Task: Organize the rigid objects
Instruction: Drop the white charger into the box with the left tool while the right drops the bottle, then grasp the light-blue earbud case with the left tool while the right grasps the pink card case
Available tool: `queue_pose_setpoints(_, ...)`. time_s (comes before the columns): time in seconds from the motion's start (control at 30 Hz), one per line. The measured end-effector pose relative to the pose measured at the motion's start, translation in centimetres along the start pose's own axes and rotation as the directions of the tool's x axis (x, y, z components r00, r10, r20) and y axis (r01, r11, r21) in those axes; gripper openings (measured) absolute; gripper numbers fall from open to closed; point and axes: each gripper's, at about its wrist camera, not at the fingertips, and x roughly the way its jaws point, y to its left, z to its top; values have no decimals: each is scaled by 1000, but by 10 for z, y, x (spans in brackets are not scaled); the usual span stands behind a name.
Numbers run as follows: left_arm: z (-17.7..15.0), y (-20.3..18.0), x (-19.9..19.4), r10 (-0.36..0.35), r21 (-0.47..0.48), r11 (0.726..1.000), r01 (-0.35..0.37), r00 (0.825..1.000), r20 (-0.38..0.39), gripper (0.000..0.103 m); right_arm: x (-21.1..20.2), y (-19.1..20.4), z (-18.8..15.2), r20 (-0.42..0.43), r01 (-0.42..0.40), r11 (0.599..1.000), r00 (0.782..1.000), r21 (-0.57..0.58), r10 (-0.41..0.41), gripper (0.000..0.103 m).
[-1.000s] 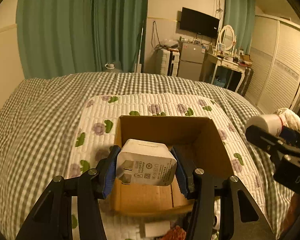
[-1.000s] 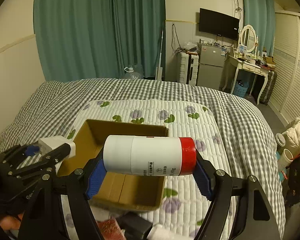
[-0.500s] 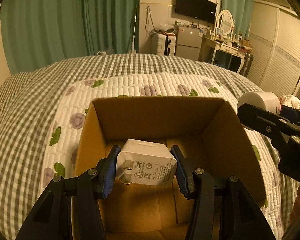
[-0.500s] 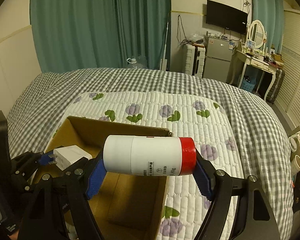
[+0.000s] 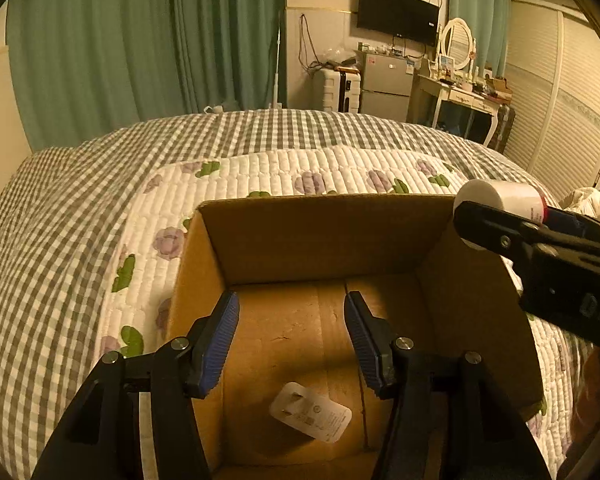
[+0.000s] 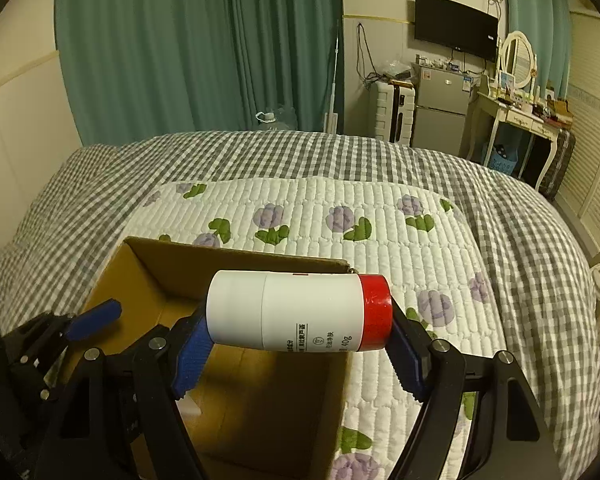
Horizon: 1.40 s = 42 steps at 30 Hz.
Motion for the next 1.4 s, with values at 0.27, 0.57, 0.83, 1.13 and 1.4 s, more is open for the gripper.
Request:
queue_pose_setpoints(0.27,3,6,-42,0,-16,1000,0,999,41,63,-31,-2,8,23,11,999,1000,38,-12,84)
queue_pose_setpoints(0.57,3,11,-135,11,-17,1000,-8,988,153,87,-122,-1,6,96,70,997,993,24,-72,98)
queue_pose_setpoints(0.83,-22,21,-182,29,-16,1000,-26,980,195,103,-185,5,-27,136,109,992,984,62,-117,103)
queue_pose_setpoints(1.13,-75,33,-152,8,-22,1000,-6,995,104,103,-168,10,-93,28,143,984,989,104,-146,103)
queue_pose_setpoints(1.4,-146,35,-94,37,7,999,-36,998,-43,103,-113,12,-149,-110,151,983,984,100,-140,103)
